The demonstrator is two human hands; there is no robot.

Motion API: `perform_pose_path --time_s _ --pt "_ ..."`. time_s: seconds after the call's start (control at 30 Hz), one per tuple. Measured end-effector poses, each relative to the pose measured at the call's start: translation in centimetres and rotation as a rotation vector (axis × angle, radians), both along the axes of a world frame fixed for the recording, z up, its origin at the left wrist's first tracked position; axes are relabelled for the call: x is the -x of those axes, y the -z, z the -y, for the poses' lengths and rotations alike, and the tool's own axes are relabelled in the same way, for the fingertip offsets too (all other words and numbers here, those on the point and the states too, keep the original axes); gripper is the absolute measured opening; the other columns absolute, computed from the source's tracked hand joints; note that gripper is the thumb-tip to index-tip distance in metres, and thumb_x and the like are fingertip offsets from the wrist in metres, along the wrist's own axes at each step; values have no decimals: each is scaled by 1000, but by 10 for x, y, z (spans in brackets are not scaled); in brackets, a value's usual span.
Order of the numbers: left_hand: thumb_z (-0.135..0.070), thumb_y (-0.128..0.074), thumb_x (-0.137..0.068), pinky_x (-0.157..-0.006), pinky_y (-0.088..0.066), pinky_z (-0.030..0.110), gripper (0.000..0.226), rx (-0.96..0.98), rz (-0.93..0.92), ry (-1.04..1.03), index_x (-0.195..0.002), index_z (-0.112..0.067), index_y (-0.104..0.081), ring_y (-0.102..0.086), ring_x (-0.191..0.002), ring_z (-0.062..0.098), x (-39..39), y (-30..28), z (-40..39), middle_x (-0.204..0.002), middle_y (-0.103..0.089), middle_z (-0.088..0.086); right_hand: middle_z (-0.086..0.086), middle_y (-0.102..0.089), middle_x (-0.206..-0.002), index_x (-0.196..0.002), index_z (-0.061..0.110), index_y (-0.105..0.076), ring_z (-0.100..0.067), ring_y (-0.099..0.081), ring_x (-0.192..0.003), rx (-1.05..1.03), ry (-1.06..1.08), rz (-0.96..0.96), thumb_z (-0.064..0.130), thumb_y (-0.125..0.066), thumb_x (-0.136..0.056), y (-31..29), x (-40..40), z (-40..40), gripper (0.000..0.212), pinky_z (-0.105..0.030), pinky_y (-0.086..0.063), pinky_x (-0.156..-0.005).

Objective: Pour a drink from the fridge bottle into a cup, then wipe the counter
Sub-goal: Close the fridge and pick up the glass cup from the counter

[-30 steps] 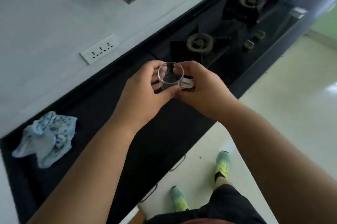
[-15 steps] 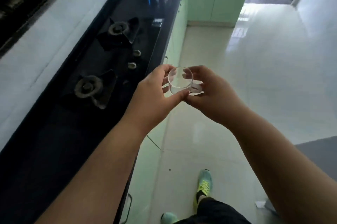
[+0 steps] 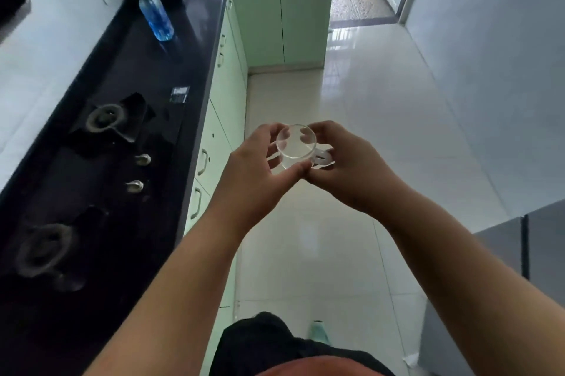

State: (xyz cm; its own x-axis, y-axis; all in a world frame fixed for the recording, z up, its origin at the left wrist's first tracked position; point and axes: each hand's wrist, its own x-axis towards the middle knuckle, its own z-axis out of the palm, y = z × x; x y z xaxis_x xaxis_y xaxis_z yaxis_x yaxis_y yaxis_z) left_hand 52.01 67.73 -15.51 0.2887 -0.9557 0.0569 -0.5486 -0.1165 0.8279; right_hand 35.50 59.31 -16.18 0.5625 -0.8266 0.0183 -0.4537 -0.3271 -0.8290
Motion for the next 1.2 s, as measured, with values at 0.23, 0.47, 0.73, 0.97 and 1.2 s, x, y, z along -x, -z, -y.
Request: perform_pose_path --time_s 0.23,0.47,0.73,0.97,1.2 --pt "-41 -85 -85 -84 -45 -3 60 -26 -11 111 -136 -29 -55 -60 -111 -4 -18 16 93 -128 -62 -18 20 -65 -122 -130 31 -59 -3 -69 -100 -6 83 -33 29 -82 -85 16 -8 76 51 -31 -60 -90" --pt "-38 -85 -85 -99 -52 15 59 18 10 223 -136 -27 -57 -64 -120 5 -57 13 212 -133 -66 -10 18 -64 -122 -130 32 -57 -1 -68 -97 9 192 -70 30 -81 -86 8 -41 177 50 -28 -60 -89" --pt "-40 -84 -85 -89 -46 1 60 -18 74 334 -136 -28 -56 -61 -112 -1 -90 11 340 -129 -65 -15 17 -67 -126 -135 29 -56 -5 -66 -108 -8 294 -37 31 -81 -87 17 -71 284 54 -24 -57 -92" --pt "-39 -85 -85 -99 -52 12 60 -44 76 292 -136 -29 -56 -64 -115 0 -95 28 463 -131 -66 -15 15 -67 -126 -133 31 -56 -6 -68 -102 -43 255 -21 29 -81 -86 38 -79 415 53 -22 -56 -87" --pt "-40 -85 -85 -103 -54 21 63 -41 57 89 -140 -28 -55 -65 -117 -1 -111 22 588 -133 -67 -13 18 -68 -121 -130 33 -56 -2 -70 -92 -55 65 -29 26 -77 -87 28 -105 572 48 -28 -59 -84"
